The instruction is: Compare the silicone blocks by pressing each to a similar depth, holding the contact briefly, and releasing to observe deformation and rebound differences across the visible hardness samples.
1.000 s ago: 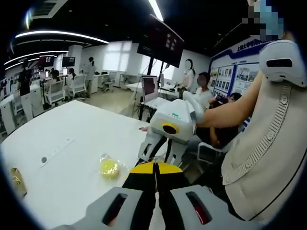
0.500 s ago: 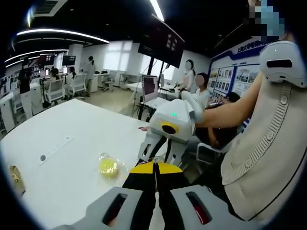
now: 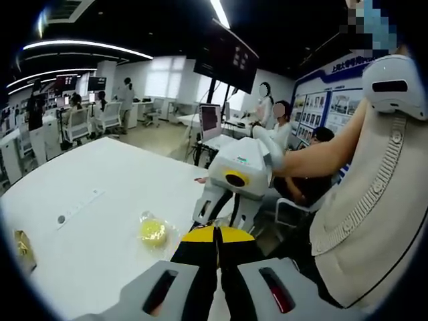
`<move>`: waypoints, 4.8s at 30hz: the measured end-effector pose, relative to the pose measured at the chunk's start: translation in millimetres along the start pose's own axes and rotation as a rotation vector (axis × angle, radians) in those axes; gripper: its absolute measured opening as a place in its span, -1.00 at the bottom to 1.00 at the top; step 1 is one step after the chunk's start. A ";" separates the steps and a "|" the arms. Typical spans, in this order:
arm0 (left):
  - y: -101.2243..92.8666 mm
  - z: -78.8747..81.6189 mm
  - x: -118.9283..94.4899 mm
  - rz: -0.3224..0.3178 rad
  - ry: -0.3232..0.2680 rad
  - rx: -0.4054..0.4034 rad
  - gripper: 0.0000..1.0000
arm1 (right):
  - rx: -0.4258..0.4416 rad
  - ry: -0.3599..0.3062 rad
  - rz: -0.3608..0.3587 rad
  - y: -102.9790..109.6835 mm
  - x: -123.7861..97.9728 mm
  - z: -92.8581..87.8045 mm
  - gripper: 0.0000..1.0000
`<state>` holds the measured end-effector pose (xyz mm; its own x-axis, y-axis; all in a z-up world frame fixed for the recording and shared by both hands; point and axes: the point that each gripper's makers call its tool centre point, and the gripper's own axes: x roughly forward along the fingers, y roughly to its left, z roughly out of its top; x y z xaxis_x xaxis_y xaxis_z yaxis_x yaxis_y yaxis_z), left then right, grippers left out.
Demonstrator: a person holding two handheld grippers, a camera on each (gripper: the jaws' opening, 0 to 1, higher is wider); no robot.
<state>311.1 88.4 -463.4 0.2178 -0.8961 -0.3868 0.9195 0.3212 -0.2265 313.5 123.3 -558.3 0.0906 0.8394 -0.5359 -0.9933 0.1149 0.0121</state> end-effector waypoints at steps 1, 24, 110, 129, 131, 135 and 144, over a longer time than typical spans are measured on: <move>1.3 0.8 -0.1 0.007 -0.005 0.001 -1.00 | 0.005 -0.011 -0.015 -3.0 0.3 0.9 -0.76; 8.8 11.6 -7.9 0.025 -0.070 -0.062 -1.00 | 0.071 -0.120 -0.018 -9.9 -4.4 17.9 -0.36; 133.2 -85.0 47.2 0.197 -0.102 -0.421 -1.00 | 0.525 -0.361 -0.764 20.4 -186.2 -74.2 0.43; 227.3 -107.1 26.6 0.325 -0.102 -0.436 -1.00 | 0.586 -0.287 -0.813 -0.7 -180.3 -85.1 0.37; 237.1 -112.2 24.6 0.328 -0.096 -0.436 -1.00 | 0.591 -0.281 -0.807 -3.8 -177.1 -85.2 0.37; 255.6 -124.7 22.2 0.345 -0.072 -0.448 -1.00 | 0.597 -0.277 -0.806 -12.3 -173.5 -84.6 0.36; 283.1 -156.9 24.8 0.383 0.001 -0.468 -1.00 | 0.625 -0.234 -0.772 -19.6 -161.3 -92.1 0.35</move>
<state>525.6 205.1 -677.4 0.5042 -0.6897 -0.5197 0.5341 0.7220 -0.4399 311.8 -63.2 -549.8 0.7687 0.4937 -0.4067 -0.4485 0.8694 0.2076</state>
